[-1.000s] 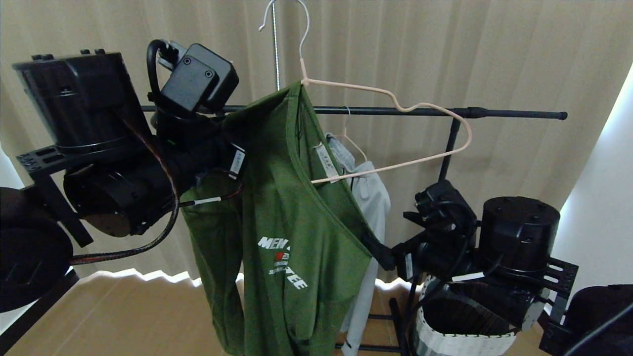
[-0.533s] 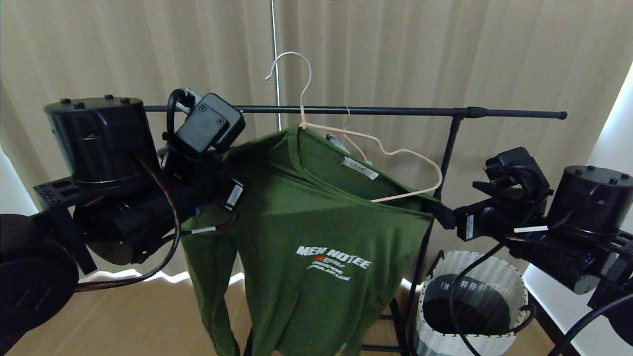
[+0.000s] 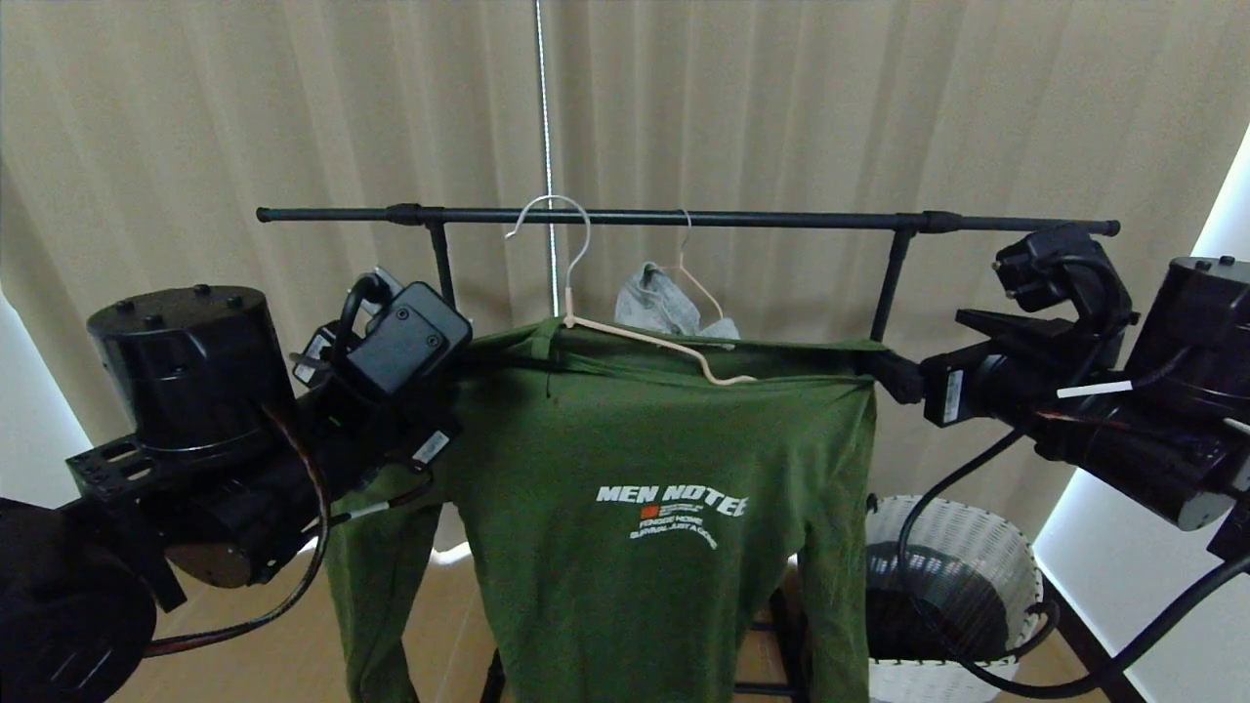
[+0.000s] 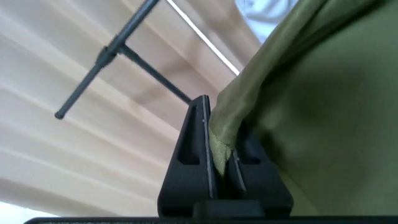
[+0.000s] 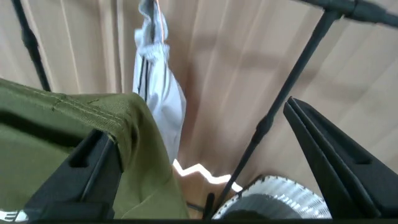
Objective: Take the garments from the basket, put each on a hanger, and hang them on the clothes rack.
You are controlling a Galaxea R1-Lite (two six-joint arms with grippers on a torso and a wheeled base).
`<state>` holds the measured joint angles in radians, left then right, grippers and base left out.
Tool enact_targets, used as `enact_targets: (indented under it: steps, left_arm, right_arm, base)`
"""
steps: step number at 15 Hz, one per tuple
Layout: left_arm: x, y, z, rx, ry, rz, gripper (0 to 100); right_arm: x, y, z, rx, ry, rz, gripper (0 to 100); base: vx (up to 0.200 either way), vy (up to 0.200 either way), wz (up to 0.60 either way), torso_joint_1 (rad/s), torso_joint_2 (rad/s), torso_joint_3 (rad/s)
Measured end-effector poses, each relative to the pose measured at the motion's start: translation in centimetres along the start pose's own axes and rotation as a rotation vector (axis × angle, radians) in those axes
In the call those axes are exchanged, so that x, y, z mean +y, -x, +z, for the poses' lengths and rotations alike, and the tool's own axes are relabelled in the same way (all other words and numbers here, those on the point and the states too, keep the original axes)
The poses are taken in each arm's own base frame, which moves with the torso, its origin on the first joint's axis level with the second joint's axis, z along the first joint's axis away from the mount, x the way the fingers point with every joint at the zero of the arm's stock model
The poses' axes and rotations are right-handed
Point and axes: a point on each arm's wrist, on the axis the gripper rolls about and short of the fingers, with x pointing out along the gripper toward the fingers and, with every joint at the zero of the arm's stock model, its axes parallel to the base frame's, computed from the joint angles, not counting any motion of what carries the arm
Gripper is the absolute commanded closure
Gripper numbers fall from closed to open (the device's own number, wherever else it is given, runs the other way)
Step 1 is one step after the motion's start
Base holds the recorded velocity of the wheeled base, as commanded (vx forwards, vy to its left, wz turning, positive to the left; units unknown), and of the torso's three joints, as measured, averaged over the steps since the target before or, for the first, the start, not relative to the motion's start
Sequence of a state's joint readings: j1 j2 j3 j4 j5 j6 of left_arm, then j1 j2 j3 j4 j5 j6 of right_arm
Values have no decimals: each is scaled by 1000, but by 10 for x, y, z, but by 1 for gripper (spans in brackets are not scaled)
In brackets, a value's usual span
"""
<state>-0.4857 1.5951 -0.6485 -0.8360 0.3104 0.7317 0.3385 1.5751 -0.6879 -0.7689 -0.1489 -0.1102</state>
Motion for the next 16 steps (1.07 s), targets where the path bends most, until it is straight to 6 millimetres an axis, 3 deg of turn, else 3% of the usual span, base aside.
enact_targets:
  steps: [4,7,16]
  left_arm:
    - [0,-7,-1,-1,29,20,100]
    - [0,-8,2,-12,52,20,100]
    - [1,-8,16,-62,118,20,100]
  right_arm:
    - [32,26,-3,61,51,216,0]
    - [49,38,7,23,106,333,0]
    - [87,25,30,-70,200,436,0]
  base:
    - [0,0,0,0,0,0]
    - [0,0,0,0,0,0]
    - [0,0,0,0,0,0]
